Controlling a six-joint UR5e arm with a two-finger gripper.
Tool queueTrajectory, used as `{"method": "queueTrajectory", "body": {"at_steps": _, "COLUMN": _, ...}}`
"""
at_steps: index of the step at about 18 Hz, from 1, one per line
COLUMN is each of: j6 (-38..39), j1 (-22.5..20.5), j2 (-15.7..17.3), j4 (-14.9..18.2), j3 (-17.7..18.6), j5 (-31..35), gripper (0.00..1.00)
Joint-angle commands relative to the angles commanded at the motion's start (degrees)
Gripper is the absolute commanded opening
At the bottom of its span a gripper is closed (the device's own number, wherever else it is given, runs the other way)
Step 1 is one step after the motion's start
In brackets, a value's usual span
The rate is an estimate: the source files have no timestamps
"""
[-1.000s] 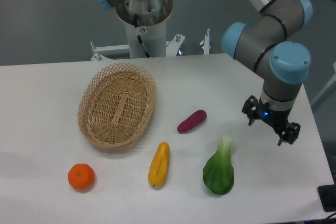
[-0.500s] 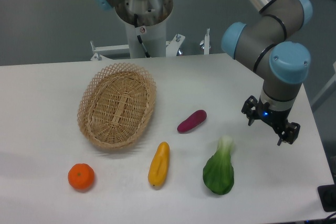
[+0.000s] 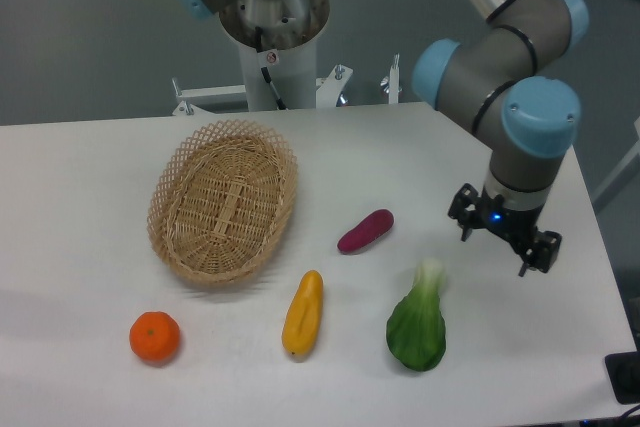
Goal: Pick up the green vegetable from the table
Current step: 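Move the open gripper over the green bok choy and lower onto its stem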
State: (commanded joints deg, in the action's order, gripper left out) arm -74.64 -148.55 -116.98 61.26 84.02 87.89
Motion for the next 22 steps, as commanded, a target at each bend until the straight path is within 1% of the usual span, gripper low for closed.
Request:
{"method": "queueTrajectory", "body": {"at_steps": 2, "j6": 3.60, "j1": 1.41, "j2": -0.35, "j4": 0.09, "j3": 0.17, "j5": 0.00, "gripper": 1.00}}
{"method": "queueTrajectory", "body": {"at_steps": 4, "j6": 5.02, "j1": 1.77, "j2": -0.44, "j4": 0.09, "j3": 1.22, "j5": -0.09, "gripper": 1.00}}
{"method": "queueTrajectory", "body": {"at_steps": 6, "j6": 5.03, "j1": 1.86, "j2": -0.88, "j4": 0.00, "j3": 2.28, "j5": 0.35, "gripper": 1.00}}
{"method": "queueTrajectory", "body": {"at_steps": 10, "j6": 5.12, "j1": 2.03, "j2": -4.22, "j4": -0.53, "j3": 1.41, "j5": 0.53, "gripper": 1.00}}
{"method": "queueTrajectory", "body": {"at_steps": 16, "j6": 5.03, "j1": 2.12, "j2": -5.36, "j4": -1.32, "j3": 2.20, "j5": 0.62, "gripper": 1.00}}
{"method": "queueTrajectory", "body": {"at_steps": 18, "j6": 5.03, "j1": 2.12, "j2": -5.98, "j4": -2.37, "j3": 2.20, "j5": 0.62, "gripper": 1.00}}
{"method": "queueTrajectory", "body": {"at_steps": 22, "j6": 5.81, "j1": 2.38, "j2": -7.03, "j4": -5.88, "j3": 2.28, "j5": 1.92, "gripper": 1.00}}
